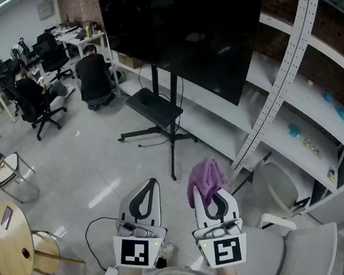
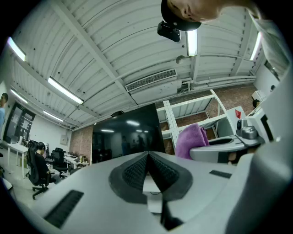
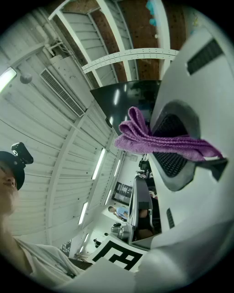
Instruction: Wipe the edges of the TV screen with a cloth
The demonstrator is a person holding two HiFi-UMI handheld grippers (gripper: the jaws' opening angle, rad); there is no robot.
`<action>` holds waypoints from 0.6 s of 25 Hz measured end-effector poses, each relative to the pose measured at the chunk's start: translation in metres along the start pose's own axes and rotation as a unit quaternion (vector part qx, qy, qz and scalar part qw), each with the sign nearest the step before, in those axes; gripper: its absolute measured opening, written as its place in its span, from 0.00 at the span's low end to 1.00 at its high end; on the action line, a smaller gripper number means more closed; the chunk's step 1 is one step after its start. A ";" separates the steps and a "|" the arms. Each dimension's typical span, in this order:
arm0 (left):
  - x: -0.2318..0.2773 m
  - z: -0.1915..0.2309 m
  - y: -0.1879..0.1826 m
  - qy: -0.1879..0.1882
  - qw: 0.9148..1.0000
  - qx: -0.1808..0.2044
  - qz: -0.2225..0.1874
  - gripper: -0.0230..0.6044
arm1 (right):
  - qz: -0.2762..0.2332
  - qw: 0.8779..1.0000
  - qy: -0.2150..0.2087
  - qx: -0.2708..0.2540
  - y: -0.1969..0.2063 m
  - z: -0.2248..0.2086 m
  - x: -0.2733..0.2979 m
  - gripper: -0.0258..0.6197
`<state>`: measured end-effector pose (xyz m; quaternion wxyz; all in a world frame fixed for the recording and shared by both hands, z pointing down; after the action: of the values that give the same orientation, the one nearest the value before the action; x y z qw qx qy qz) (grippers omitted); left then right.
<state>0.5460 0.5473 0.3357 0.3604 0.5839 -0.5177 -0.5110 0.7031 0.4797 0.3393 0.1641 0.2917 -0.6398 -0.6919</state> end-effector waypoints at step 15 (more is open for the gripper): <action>0.032 0.035 0.026 0.019 1.000 -0.011 -0.017 0.06 | -0.008 0.999 -0.011 -0.031 0.011 0.003 0.043 0.13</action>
<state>0.5041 0.5149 0.3462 0.3681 0.5984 -0.4951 -0.5112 0.6666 0.4546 0.3416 0.1605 0.2841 -0.6176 -0.7156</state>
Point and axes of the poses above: the fingertips, and each gripper's own axes: x forward along the fingers, z to its left, y out of its underside, the point moved 8 cm from there along -x, backward along the fingers, and after that the axes turned 9 degrees about x, right-handed, at the moved point
